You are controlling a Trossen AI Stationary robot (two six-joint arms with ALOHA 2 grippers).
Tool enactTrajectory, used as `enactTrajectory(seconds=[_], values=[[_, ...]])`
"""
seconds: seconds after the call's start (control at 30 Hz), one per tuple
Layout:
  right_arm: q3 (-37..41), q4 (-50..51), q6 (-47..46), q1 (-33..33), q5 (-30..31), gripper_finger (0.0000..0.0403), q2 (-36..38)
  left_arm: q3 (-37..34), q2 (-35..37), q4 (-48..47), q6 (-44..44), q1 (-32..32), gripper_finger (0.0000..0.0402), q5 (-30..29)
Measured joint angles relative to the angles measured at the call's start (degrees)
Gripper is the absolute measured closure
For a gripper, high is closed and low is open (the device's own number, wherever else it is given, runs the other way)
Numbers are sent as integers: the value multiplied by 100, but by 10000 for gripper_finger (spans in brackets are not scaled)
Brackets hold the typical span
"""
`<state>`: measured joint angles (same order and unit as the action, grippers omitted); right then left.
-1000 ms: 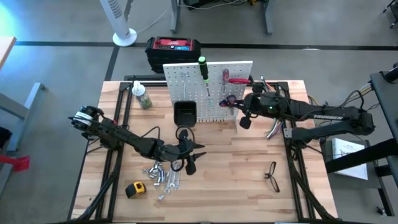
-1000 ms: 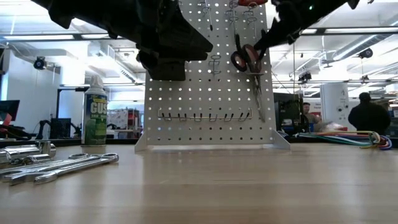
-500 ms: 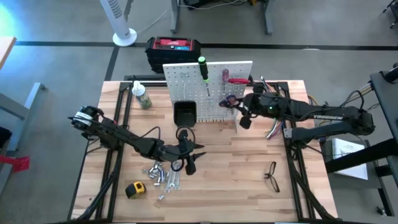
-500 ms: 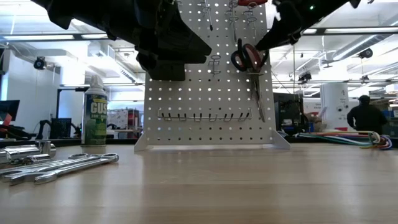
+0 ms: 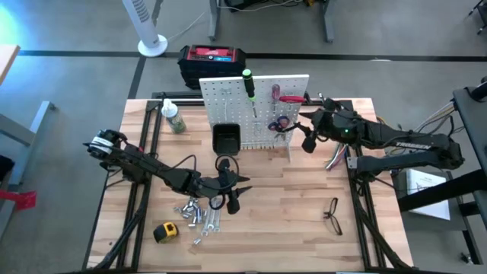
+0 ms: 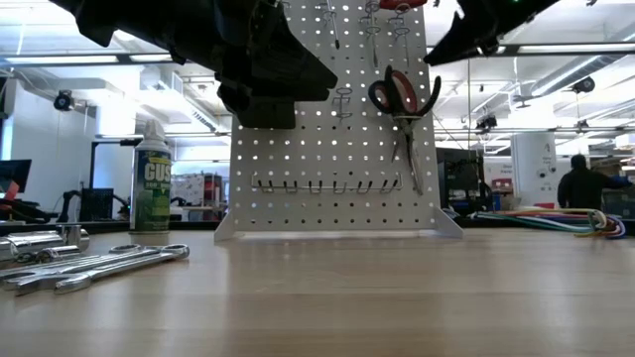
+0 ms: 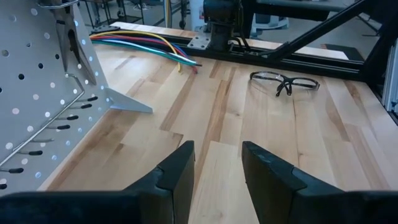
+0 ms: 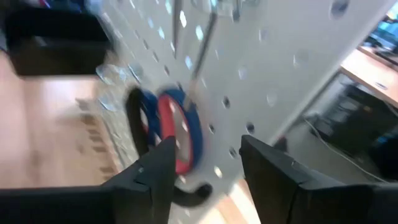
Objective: Hang tools onto peg board
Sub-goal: Hang the black pliers on the pegboard
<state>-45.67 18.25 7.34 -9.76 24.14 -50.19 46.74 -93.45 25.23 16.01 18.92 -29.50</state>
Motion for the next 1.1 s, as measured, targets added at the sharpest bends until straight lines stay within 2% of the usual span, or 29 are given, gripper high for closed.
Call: enactTrajectory(seconds=[0.13, 0.5, 0.63, 0.73, 0.97, 1.1], values=[[9, 374, -109, -2, 424, 262, -8, -2, 0, -3, 45, 3, 278, 0], [13, 767, -522, -2, 455, 337, 592, -4, 0, -133, 105, 11, 278, 0], [25, 1363, -996, -2, 455, 374, 490, -4, 0, -133, 104, 11, 278, -10], [109, 1446, -1133, -2, 455, 398, 300, -2, 0, -138, 102, 11, 278, -136], [125, 328, -796, -2, 431, 400, -327, 17, 0, -136, 102, 11, 278, -151], [125, -233, -578, -5, 96, 401, -735, 17, 0, -138, 105, 11, 278, -151]])
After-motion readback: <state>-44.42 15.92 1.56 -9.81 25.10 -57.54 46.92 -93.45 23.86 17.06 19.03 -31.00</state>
